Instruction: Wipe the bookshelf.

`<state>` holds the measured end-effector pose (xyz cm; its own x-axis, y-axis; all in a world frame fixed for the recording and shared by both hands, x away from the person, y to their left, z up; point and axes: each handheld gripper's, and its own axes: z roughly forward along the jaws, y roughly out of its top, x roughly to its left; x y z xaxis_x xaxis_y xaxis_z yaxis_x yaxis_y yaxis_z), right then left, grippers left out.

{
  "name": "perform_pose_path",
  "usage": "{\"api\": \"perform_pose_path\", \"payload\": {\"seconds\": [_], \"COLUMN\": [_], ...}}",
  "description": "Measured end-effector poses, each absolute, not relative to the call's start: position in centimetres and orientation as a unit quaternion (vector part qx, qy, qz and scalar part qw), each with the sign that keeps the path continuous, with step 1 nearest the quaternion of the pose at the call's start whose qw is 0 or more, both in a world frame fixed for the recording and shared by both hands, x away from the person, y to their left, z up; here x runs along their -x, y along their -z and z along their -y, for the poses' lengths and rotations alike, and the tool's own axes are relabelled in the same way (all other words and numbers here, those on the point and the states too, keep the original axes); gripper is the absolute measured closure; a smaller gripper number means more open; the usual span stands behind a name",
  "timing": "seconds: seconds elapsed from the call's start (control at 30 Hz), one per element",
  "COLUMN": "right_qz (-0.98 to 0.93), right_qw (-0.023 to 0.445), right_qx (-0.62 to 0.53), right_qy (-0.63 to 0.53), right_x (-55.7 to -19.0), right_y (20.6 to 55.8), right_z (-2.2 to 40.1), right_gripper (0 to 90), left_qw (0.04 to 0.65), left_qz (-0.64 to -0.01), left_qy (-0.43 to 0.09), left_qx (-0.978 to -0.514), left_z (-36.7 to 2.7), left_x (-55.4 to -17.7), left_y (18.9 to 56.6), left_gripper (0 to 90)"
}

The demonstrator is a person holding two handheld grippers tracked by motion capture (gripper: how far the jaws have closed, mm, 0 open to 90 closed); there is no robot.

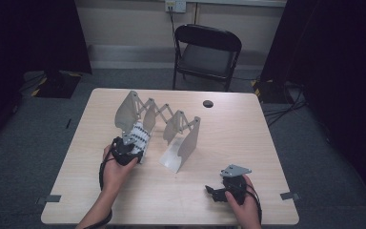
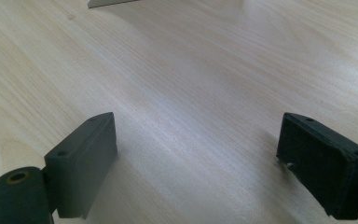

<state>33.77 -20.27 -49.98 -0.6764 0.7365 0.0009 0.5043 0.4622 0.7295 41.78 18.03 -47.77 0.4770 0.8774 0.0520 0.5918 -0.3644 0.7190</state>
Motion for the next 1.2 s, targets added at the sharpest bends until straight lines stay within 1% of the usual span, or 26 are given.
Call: {"api": "perform_pose_path", "payload": {"seconds": [0.2, 0.33, 0.43, 1.03, 1.2], "right_qz": [-0.840, -0.840, -0.840, -0.841, -0.841], "right_qw": [0.159, 0.159, 0.159, 0.159, 0.159], "right_qx": [-0.369, -0.369, -0.368, -0.368, -0.368], "right_qy": [-0.364, -0.364, -0.364, -0.364, -0.364], "right_x": [-33.8, -33.8, -33.8, -33.8, -33.8], "right_y": [50.0, 50.0, 50.0, 50.0, 50.0], "right_z": [20.3, 20.3, 20.3, 20.3, 20.3], "right_gripper": [11.3, 11.3, 11.3, 11.3, 11.3], "left_qw": [0.328, 0.315, 0.315, 0.314, 0.316], "left_qz": [-0.467, -0.465, -0.467, -0.474, -0.481], "left_qy": [-0.223, -0.236, -0.234, -0.248, -0.247], "left_qx": [-0.790, -0.793, -0.792, -0.785, -0.779], "left_z": [-17.9, -18.2, -18.6, -19.4, -19.2], "left_x": [-42.6, -42.9, -43.1, -43.3, -43.6], "left_y": [48.5, 48.5, 48.5, 48.8, 48.8], "left_gripper": [51.0, 48.7, 47.8, 47.7, 45.5]}}
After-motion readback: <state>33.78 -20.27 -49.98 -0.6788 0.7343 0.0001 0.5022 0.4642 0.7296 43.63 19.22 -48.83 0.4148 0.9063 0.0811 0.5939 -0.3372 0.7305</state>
